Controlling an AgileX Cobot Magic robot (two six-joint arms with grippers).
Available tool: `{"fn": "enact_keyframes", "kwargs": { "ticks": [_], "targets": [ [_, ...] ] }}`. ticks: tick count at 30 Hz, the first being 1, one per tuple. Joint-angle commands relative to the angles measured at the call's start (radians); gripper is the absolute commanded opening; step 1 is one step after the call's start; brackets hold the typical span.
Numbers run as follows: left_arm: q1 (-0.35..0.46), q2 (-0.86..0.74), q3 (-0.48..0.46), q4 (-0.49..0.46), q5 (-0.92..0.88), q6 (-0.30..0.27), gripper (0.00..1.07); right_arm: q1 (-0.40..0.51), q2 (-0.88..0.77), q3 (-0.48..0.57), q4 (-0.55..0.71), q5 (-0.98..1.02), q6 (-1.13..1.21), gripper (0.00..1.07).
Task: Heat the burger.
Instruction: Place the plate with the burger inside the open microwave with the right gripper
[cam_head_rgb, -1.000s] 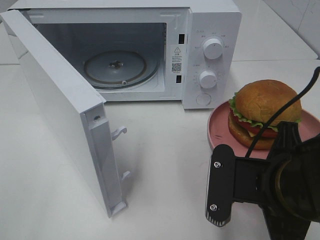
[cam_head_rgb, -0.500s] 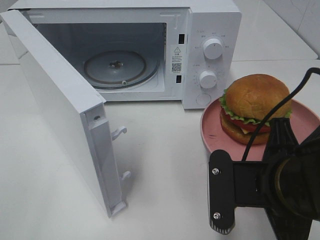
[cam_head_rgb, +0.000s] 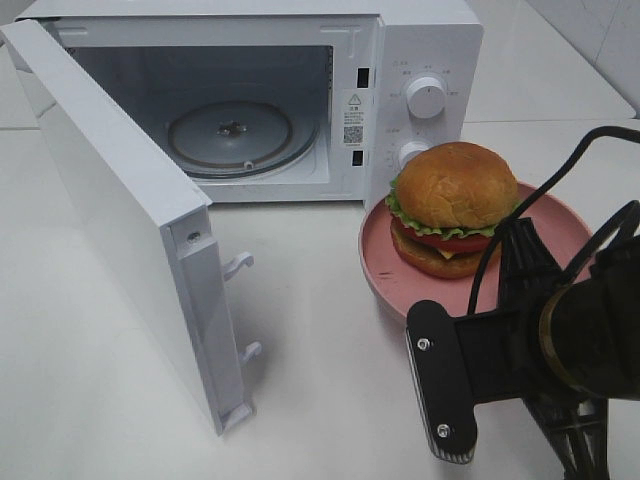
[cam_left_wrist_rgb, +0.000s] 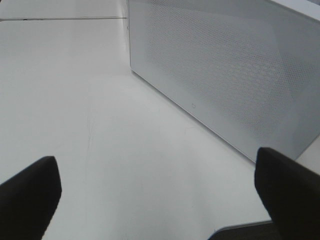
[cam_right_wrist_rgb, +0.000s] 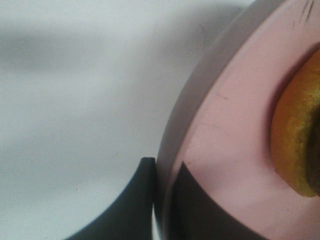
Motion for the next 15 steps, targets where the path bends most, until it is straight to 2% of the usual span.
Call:
{"fn": "enact_keyframes", "kwargs": {
  "ticks": [1, 5, 15],
  "targets": [
    [-0.003, -0.016, 0.0, -0.001, -0.008, 0.003, 0.98, -0.018, -0.007, -0.003, -0.049, -0.054, -0.081, 0.0],
    [-0.003, -0.016, 0.0, -0.001, -0.008, 0.003, 0.98, -0.05, -0.007, -0.013, -0.046, -0.134, -0.209, 0.0],
    [-0.003, -0.016, 0.0, -0.001, -0.008, 0.003, 0.98, -0.158, -0.007, -0.077, -0.006, -0.168, -0.327, 0.0]
  ]
}}
